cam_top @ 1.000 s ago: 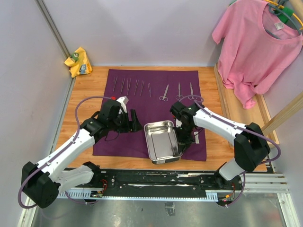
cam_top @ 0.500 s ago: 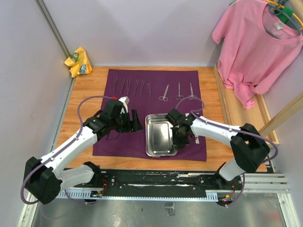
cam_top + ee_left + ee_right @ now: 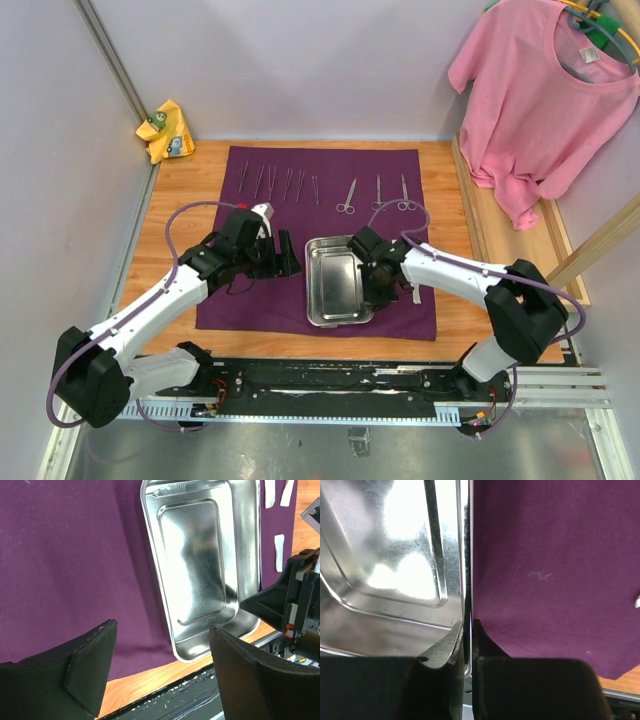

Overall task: Open and lay out the surgical kit
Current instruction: Adjust the container in the surgical kit.

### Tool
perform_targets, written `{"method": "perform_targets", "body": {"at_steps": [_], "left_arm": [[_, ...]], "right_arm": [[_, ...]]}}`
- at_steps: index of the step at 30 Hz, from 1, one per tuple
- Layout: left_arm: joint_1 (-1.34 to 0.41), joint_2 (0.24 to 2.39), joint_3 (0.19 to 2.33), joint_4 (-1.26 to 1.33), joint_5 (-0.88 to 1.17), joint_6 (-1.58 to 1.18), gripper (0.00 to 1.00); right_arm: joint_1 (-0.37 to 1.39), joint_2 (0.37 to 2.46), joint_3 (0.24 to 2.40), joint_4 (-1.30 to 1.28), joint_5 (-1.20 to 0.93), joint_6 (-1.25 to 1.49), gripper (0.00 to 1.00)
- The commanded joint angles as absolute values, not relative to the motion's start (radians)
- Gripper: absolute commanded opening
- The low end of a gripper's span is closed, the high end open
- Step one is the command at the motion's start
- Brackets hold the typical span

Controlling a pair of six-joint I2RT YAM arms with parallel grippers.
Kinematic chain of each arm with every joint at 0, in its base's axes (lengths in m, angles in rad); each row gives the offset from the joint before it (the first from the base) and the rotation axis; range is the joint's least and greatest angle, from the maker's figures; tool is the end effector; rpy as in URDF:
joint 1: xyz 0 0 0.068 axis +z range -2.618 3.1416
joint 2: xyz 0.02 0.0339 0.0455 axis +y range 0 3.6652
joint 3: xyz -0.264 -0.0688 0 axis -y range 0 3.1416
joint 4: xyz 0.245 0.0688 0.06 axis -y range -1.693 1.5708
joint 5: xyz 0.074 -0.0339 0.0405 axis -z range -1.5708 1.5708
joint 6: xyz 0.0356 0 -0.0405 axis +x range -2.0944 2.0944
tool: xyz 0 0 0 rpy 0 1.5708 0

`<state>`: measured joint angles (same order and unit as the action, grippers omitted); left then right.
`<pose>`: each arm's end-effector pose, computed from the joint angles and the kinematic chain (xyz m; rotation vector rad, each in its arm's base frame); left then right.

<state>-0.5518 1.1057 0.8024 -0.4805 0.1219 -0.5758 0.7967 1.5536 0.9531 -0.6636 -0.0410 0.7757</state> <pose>0.1942 -0.1247 0.2564 0.0327 2.4557 -0.6713 0.1979 0.2045 0.1841 -0.0401 2.9315 0.3631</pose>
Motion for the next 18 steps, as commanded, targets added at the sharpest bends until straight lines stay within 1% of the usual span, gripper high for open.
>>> {"method": "perform_targets", "body": {"at_steps": [1,8,13,15,18], "left_arm": [[-0.545,1.089,0.819,-0.444,0.111,-0.578,0.78],[-0.545,1.088,0.829,-0.46,0.112,-0.562,0.78],[-0.545,1.079,0.839,-0.474,0.1,-0.559,0.79],[-0.545,1.08,0.83,-0.464,0.104,-0.566,0.79],[-0.545,1.089,0.825,-0.453,0.118,-0.571,0.78]], "right_arm": [[0.806,1.486,0.986,-0.705,0.028,0.719,0.01],[0.827,1.398,0.872,-0.538,0.122,0.729,0.01],[0.9,1.319,0.814,-0.49,0.223,0.758,0.01],[0.898,1.369,0.82,-0.484,0.253,0.748,0.01],[0.915,1.454,0.908,-0.572,0.269,0.737,0.01]]}}
